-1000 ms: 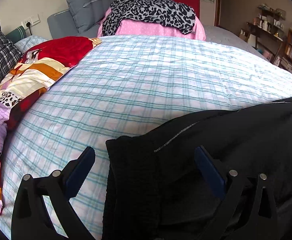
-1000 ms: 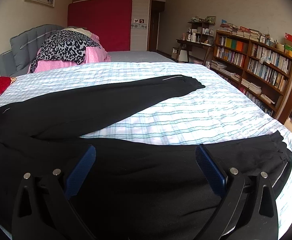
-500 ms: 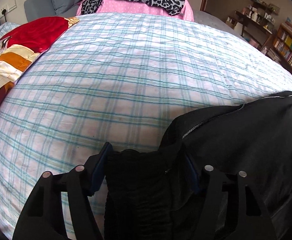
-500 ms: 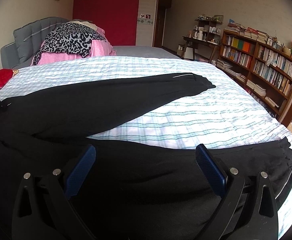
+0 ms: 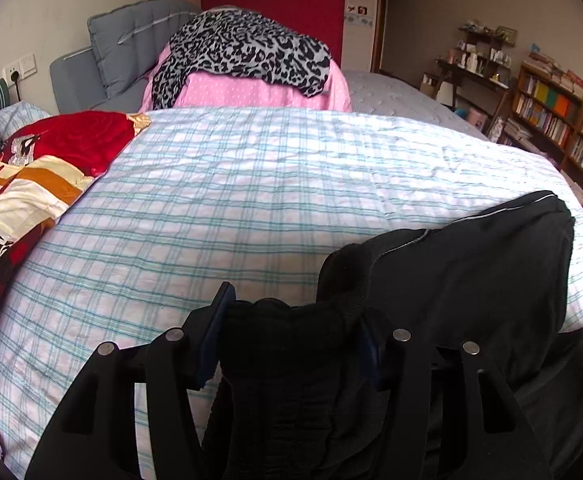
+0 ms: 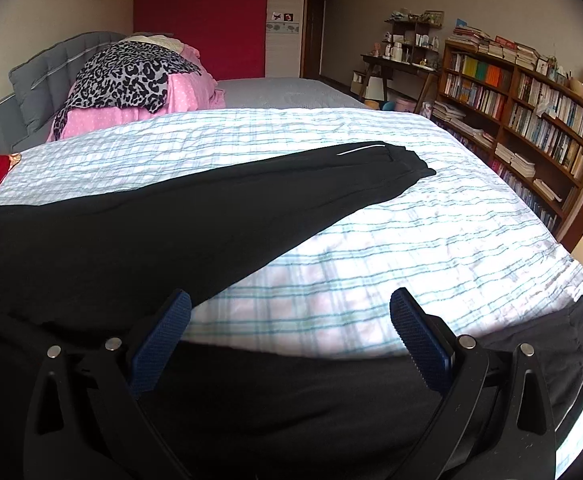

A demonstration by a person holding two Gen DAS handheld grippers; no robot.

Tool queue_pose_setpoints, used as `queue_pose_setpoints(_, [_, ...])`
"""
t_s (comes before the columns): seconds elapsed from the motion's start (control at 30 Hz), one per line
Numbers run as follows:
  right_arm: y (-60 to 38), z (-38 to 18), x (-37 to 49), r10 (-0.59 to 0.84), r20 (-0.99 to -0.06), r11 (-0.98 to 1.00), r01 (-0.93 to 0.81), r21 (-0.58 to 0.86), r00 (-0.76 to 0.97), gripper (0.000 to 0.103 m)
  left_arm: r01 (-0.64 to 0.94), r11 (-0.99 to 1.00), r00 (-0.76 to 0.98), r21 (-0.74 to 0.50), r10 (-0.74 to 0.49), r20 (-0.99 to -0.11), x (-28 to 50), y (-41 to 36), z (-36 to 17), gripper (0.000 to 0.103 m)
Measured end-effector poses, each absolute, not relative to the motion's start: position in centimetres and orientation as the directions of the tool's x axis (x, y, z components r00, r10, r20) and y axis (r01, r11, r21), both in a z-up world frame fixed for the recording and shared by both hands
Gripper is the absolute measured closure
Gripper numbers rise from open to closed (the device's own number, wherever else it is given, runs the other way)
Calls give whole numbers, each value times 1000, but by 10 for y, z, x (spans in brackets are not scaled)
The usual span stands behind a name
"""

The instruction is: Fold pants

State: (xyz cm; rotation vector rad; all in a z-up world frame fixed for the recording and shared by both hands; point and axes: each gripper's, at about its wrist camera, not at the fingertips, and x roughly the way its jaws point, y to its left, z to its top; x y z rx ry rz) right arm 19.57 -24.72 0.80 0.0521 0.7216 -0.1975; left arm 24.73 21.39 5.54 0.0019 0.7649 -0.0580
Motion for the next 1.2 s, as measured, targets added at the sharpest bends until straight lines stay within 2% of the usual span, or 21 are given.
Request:
queue_pose_setpoints(0.17, [-291,18,263,-175,-707,966,259,11,685,3,108,994,764,-25,-99,-637,220,200,70,48])
queue_pose_setpoints(0.43, [-378,20,391,-182,-787,918,389,78,589,3,137,990,788,-35,-131,-601,204,196,74,48])
queue_pose_setpoints(0.63, [-425,6,467,-249,-807,873,485,53,536,3,144,989,792,-39,-139,-594,202,197,72,48])
queue_pose_setpoints(0.9, [-439,-25,536,-246,-846,849,526,48,473,3,155,986,796,-53,-157,-584,199,199,73,48])
queue_pose_setpoints(1.07, [-442,-35,571,-254,-870,841,540,17,423,24,154,987,800,-51,-154,-580,198,197,73,48])
queue_pose_setpoints(1.13, [-445,-44,578,-261,-889,822,570,-1,375,26,153,987,801,-49,-153,-579,197,197,73,48])
queue_pose_setpoints(1.17, [-447,-49,580,-260,-898,812,584,-4,356,33,153,987,801,-50,-153,-578,197,197,73,48])
queue_pose_setpoints(1.2, [-448,-53,580,-250,-904,808,589,4,348,35,152,987,802,-52,-154,-577,197,197,73,48])
